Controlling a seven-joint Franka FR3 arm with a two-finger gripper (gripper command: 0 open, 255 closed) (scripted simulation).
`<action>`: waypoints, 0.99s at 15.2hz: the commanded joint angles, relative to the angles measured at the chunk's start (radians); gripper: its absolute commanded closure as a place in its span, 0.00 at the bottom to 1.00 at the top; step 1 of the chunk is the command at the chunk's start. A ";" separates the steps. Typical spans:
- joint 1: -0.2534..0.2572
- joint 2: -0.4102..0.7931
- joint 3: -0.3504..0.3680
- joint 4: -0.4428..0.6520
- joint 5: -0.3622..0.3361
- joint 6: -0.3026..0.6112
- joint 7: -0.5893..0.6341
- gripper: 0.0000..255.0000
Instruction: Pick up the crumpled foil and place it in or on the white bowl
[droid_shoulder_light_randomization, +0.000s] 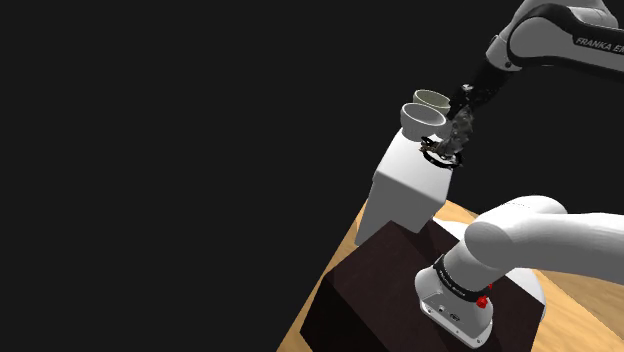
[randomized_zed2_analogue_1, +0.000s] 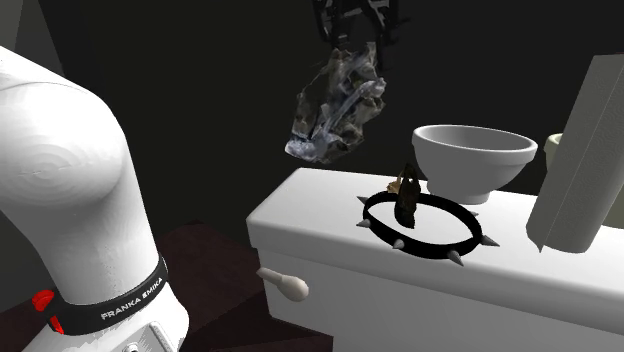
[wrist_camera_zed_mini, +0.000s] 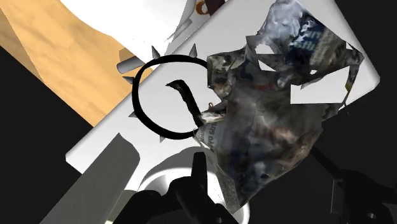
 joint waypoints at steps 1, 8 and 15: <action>0.002 0.001 0.005 0.027 0.005 -0.026 -0.003 1.00; 0.016 0.059 0.005 0.135 0.019 -0.074 -0.015 1.00; 0.070 0.349 -0.084 0.368 0.054 -0.005 -0.076 1.00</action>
